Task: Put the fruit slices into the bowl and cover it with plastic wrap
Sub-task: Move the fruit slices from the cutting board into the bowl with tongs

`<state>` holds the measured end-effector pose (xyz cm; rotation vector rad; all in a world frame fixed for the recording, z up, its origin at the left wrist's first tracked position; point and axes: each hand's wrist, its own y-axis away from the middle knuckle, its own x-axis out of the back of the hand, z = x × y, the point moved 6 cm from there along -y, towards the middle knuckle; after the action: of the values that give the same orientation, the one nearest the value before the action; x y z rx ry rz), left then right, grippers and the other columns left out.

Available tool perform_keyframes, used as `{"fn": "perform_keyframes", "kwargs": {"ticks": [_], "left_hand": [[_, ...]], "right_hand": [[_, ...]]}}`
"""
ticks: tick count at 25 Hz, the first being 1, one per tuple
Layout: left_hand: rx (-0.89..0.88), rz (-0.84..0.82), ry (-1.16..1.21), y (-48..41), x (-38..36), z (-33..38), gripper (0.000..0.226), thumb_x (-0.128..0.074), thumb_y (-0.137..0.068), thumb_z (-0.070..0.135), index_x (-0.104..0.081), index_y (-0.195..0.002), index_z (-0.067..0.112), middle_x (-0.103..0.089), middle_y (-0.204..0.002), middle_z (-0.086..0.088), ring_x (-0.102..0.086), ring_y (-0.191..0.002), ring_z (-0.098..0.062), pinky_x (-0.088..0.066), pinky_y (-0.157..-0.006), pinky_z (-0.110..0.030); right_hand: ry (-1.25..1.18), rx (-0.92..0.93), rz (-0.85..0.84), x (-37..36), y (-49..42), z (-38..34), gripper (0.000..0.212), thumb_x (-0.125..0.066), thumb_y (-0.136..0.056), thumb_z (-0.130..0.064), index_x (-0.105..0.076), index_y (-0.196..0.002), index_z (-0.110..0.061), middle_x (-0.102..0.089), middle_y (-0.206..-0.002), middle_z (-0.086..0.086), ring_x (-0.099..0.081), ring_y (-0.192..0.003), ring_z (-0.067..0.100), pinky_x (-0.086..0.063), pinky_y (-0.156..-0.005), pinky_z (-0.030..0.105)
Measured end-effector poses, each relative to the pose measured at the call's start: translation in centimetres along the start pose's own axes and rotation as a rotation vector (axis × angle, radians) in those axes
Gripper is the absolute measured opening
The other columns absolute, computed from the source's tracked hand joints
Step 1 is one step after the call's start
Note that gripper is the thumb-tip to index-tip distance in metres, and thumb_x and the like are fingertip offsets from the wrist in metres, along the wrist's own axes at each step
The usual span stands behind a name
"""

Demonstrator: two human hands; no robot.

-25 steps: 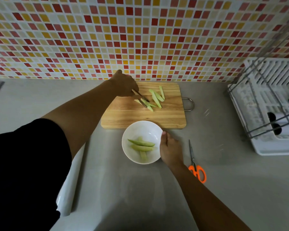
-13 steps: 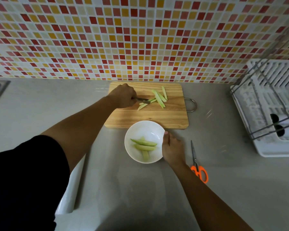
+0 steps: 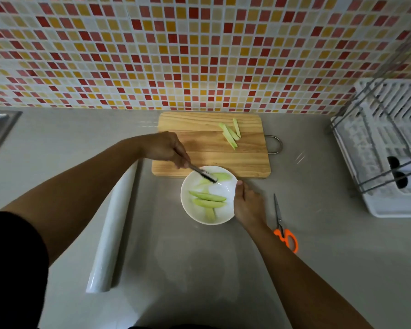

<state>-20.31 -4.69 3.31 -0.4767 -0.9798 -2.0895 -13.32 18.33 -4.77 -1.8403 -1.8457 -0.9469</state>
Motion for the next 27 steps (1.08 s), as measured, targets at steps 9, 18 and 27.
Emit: {"fn": "perform_keyframes", "kwargs": {"ticks": [9, 18, 27], "left_hand": [[-0.113, 0.03, -0.422, 0.7, 0.0, 2.8, 0.025, -0.069, -0.081, 0.03, -0.075, -0.105, 0.023, -0.074, -0.099, 0.007, -0.062, -0.086, -0.008, -0.044, -0.075, -0.022], [-0.078, 0.497, -0.997, -4.1, 2.6, 4.6, 0.042, -0.052, -0.094, 0.037, -0.053, -0.133, 0.024, -0.064, -0.122, -0.006, -0.06, -0.11, -0.03, -0.053, -0.085, -0.043], [-0.183, 0.37, -1.299, -9.3, 2.1, 7.0, 0.029, -0.049, -0.096, 0.026, -0.062, -0.121, 0.019, -0.069, -0.106, -0.007, -0.063, -0.099, -0.03, -0.045, -0.088, -0.044]], "right_hand": [[-0.01, -0.004, 0.009, 0.2, 0.2, -0.3, 0.049, -0.024, -0.099, -0.036, -0.063, -0.1, -0.006, -0.068, -0.098, 0.022, -0.059, -0.095, 0.041, -0.046, -0.082, 0.042], [0.005, 0.013, 0.034, -0.1, 0.0, 0.2, 0.05, -0.025, -0.099, -0.035, -0.064, -0.09, -0.005, -0.069, -0.087, 0.02, -0.061, -0.085, 0.039, -0.045, -0.072, 0.038], [0.038, 0.043, 0.055, -0.2, -0.2, 0.2, 0.042, -0.028, -0.099, -0.033, -0.062, -0.092, -0.009, -0.07, -0.086, 0.018, -0.061, -0.084, 0.038, -0.036, -0.067, 0.033]]}}
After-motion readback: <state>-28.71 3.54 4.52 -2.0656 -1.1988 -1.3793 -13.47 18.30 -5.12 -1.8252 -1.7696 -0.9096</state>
